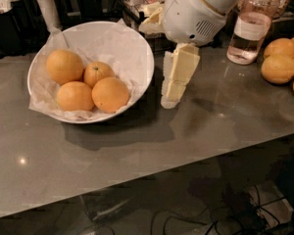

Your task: Pick orange from white bowl

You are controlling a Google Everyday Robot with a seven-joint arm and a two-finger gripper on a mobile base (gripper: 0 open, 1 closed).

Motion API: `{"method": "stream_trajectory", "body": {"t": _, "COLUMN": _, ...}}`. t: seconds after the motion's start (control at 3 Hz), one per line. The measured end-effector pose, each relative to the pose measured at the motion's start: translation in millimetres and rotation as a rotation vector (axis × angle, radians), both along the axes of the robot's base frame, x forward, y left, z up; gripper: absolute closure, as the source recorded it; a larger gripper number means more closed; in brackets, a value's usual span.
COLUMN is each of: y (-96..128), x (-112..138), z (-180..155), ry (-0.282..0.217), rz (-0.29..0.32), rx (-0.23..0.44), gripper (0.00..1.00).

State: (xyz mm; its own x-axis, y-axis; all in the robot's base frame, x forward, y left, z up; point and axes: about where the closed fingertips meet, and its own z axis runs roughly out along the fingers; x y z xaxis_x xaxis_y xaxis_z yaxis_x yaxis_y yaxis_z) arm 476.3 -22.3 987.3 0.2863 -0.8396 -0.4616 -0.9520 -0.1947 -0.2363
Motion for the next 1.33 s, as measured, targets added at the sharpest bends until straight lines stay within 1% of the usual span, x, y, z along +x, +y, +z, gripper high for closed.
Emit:
{"method": "stream_trajectory", "body": {"t": 0.33, "y": 53.5, "x": -4.9, "z": -7.3, "ry": 0.014, "rz": 0.111, "rx": -0.006, "gripper": 0.0}}
{"method": "stream_trajectory", "body": {"t": 0.67, "y": 135.4, "x": -8.5, "z": -27.7, "ry": 0.044, "rz": 0.224, "rx": -0.009, "gripper": 0.0}}
{"method": "stream_trajectory", "body": {"t": 1.0, "y": 135.5, "x": -8.5, "z": -27.7, "ry": 0.044, "rz": 0.225, "rx": -0.009, "gripper": 0.0}}
{"method": "stream_trajectory", "body": {"t": 1.33, "y": 149.1, "x": -5.3, "z": -29.6, "ry": 0.037, "rz": 0.251, "rx": 0.019, "gripper": 0.0}}
